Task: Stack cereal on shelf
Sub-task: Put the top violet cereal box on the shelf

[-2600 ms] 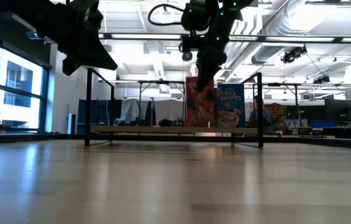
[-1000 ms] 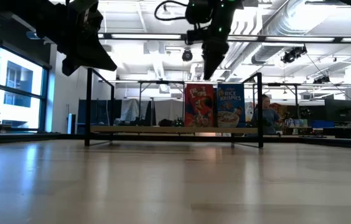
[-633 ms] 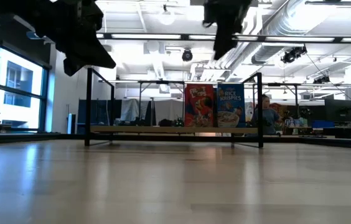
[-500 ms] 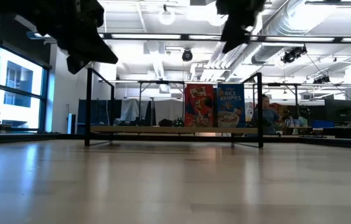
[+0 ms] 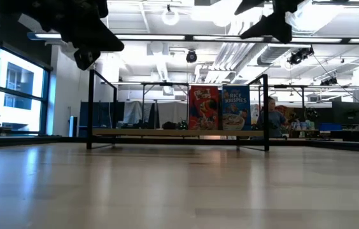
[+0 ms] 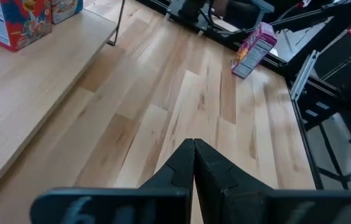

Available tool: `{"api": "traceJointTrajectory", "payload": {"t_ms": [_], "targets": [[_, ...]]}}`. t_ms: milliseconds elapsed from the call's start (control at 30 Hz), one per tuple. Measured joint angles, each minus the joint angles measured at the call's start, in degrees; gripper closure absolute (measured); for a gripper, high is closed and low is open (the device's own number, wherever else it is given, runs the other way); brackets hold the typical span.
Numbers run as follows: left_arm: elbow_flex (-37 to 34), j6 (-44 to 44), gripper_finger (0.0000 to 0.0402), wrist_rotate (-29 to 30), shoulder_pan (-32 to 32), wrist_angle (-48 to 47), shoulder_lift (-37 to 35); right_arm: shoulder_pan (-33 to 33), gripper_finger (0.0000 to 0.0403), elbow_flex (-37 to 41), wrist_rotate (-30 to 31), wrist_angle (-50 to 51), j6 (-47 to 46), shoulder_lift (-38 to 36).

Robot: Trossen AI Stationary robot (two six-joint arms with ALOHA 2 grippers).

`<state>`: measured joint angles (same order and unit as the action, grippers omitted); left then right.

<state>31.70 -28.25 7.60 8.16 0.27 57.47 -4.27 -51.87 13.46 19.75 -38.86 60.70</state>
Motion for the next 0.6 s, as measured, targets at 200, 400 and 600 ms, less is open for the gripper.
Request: {"api": "traceJointTrajectory", "payload": {"t_ms": [200,400,600], "targets": [[0.0,0.0,0.0401,0.0,0.0,0.1,0.0,-3.2,0.0153,0.7,0.8,-6.6,1.9,2.7],[0.0,-0.7,0.0401,0.0,0.0,0.2,0.0,-3.2,0.0153,0.7,-2.1,-8.1,5.3,3.3],[0.0,-1.5,0.0401,0.5,0.0,0.4,0.0,-3.2,0.0153,0.7,-3.7,-8.0,5.3,3.0]]}}
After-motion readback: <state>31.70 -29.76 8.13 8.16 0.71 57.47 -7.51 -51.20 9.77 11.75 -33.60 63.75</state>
